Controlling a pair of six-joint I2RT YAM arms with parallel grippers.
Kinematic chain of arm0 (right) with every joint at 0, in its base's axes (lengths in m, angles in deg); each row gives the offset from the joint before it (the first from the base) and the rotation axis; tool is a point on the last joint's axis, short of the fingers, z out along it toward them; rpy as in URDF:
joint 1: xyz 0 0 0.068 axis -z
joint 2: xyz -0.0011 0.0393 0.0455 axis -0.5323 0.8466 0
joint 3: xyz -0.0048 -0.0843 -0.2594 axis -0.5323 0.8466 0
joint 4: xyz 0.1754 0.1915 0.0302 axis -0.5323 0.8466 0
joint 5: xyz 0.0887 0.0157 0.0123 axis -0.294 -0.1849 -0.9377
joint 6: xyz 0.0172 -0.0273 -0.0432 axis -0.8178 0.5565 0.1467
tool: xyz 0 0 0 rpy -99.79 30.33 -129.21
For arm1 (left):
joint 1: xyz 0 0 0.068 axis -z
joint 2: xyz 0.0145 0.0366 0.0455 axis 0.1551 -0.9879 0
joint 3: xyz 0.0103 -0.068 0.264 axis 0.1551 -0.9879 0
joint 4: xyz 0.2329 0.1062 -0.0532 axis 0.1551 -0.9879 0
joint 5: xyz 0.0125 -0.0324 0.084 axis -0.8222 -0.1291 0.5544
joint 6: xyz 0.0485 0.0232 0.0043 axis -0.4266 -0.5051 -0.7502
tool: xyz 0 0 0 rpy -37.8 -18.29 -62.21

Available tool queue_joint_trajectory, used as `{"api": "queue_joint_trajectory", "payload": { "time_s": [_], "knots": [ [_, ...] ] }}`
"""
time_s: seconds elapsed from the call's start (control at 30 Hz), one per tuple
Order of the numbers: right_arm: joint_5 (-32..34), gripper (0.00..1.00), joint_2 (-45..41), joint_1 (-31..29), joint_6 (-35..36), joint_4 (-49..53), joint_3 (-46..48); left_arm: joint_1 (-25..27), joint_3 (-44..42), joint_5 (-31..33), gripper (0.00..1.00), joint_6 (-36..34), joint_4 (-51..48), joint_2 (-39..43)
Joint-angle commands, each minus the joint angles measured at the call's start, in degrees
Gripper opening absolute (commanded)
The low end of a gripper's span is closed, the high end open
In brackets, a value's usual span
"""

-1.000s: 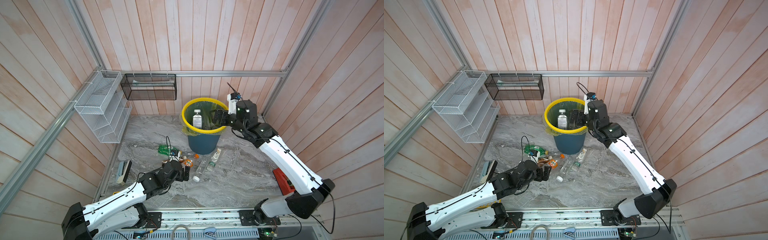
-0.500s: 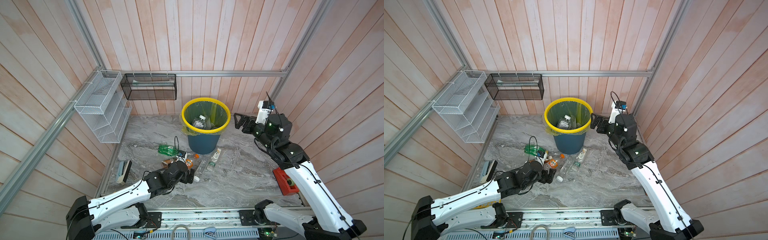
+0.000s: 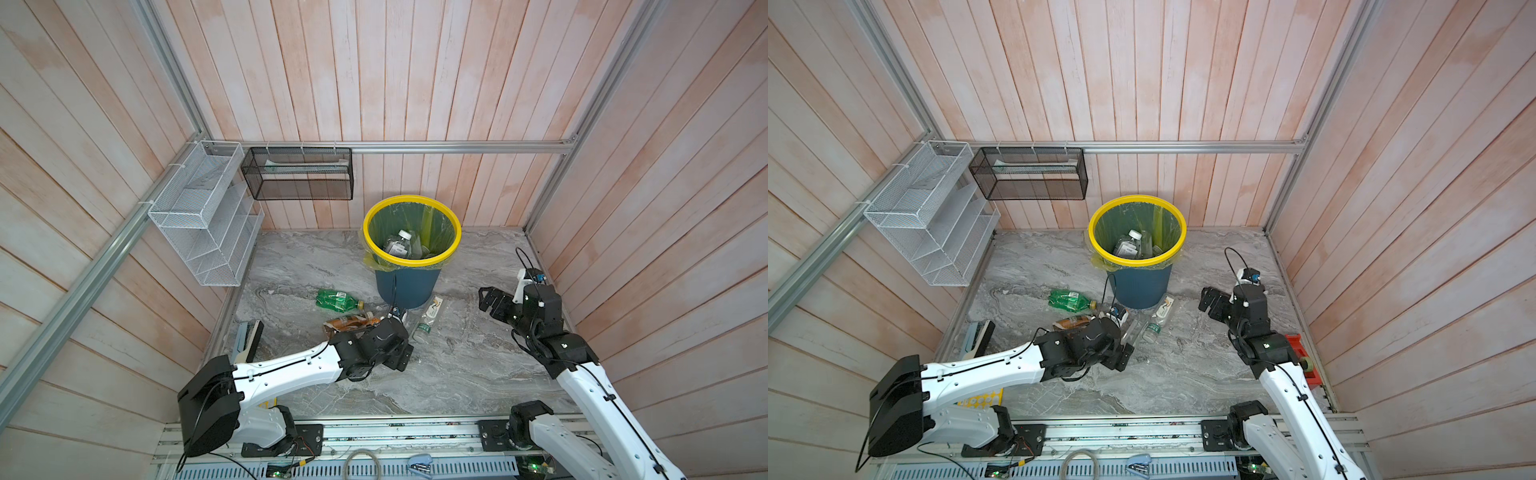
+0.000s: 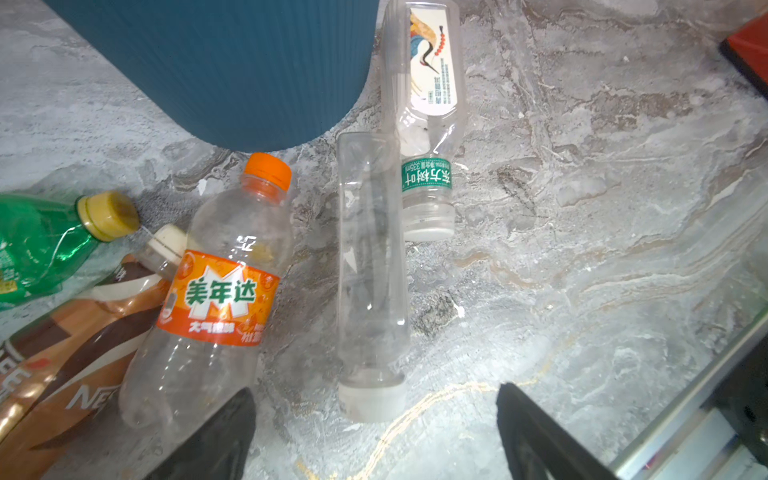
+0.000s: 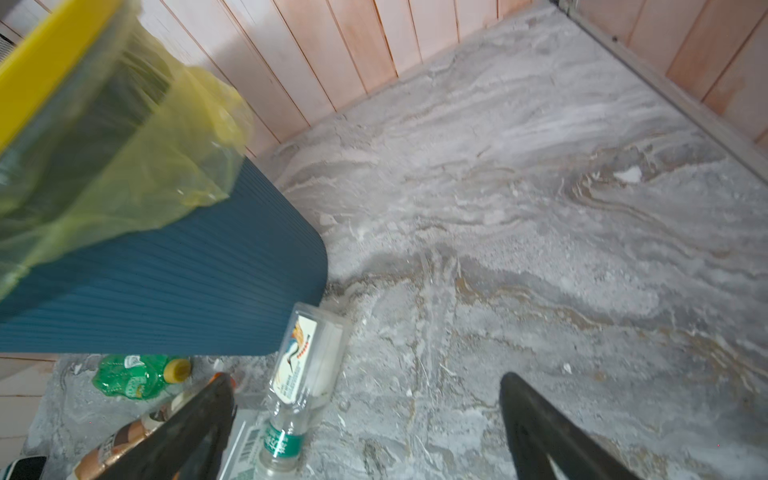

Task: Throw the plastic bottles in the bin
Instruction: 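Withdraw the right gripper while the left reaches toward the tall green-label clear bottle, then close the left gripper on the tall green-label clear bottle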

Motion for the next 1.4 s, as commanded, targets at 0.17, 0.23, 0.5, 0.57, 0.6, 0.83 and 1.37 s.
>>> {"api": "queue_joint_trajectory", "payload": {
  "time_s": [0.17,0.23,0.5,0.57,0.6,0.83,1.37],
  "knots": [
    [0.0,0.99,-6.4,1.2,-2.8,0.7,4.0,0.2,6.2,0.1,0.84,-2.3,-4.3,-8.2],
    [-0.3,0.99,-6.5,1.4,-2.6,0.9,4.5,0.1,7.5,0.8,0.84,-3.1,-4.5,-10.0],
    [-1.1,0.99,-6.7,1.5,-2.6,0.2,6.6,-2.2,12.3,0.3,0.8,-5.4,-5.8,-16.9],
    [-1.1,0.99,-6.9,1.6,-2.3,0.2,6.8,-2.8,13.0,-0.2,0.77,-6.3,-6.0,-18.4],
    [-1.1,0.99,-6.9,1.7,-2.2,0.2,6.9,-2.8,13.3,-0.5,0.77,-7.0,-5.9,-19.0],
    [-1.6,0.99,-6.7,1.9,-2.0,0.0,7.1,-2.8,15.2,-1.4,0.57,-8.0,-7.0,-22.5],
    [-0.6,0.99,-8.3,2.0,-3.3,0.2,8.8,-0.7,3.7,-2.2,0.32,0.7,-1.5,-1.1]
  ]
}}
